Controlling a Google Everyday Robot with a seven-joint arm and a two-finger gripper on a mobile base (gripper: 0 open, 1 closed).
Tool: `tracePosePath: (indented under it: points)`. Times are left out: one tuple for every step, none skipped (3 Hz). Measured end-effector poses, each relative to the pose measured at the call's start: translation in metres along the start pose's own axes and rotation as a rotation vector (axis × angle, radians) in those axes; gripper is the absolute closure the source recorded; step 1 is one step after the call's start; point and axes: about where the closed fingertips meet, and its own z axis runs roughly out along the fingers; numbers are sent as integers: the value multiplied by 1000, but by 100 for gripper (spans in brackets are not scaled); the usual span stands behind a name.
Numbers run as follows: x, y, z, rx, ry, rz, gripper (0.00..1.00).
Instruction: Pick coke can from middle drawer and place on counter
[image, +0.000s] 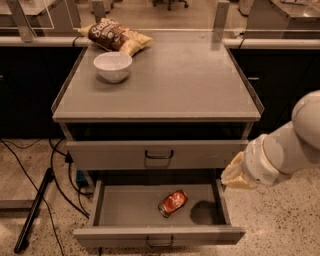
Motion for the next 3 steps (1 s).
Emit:
tracePosePath:
  points:
    - [15,4,73,1,-80,-9,100]
    - [24,5,126,8,-145,-12,100]
    - [33,7,187,11,-192,-8,100]
